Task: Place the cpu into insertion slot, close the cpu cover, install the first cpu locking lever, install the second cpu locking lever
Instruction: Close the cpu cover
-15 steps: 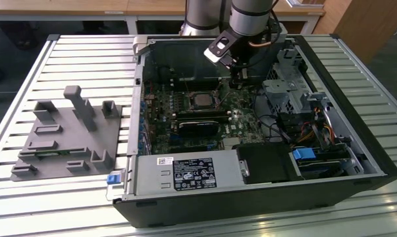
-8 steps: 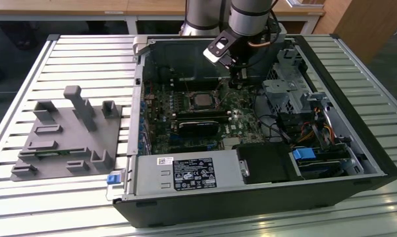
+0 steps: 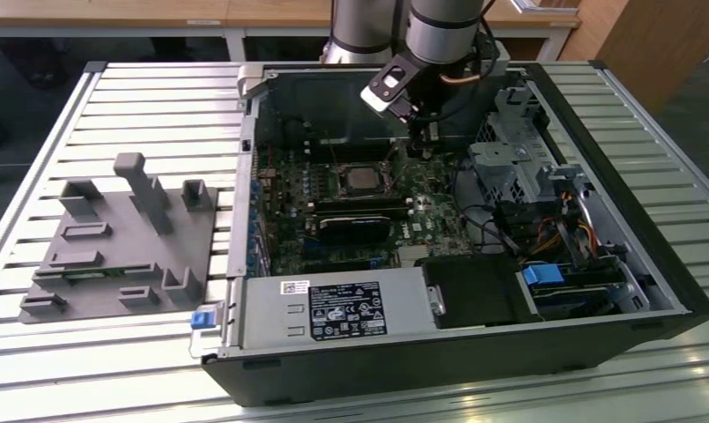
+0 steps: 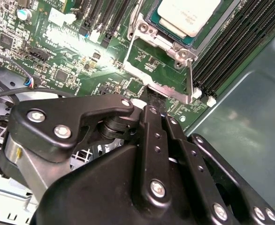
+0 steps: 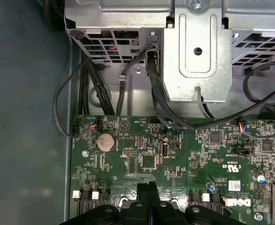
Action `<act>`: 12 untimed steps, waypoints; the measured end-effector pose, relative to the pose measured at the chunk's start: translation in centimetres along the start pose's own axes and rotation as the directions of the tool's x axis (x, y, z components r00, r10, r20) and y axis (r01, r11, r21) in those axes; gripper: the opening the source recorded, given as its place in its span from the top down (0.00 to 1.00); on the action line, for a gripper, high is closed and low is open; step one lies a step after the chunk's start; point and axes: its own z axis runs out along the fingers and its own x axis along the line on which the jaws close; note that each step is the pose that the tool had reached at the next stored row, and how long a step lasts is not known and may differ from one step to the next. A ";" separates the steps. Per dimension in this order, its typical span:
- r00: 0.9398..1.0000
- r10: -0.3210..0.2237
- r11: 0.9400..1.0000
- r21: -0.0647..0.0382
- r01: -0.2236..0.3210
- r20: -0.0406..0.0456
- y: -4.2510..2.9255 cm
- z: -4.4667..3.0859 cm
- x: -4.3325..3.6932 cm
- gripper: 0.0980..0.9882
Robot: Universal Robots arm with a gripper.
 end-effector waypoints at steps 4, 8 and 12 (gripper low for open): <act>1.000 0.000 1.000 0.000 0.000 0.000 -0.25 -0.01 0.00 0.99; 1.000 0.000 1.000 0.000 0.000 0.000 -0.42 -0.01 0.00 0.99; 1.000 0.000 1.000 0.000 0.000 0.000 -0.55 -0.02 0.00 0.99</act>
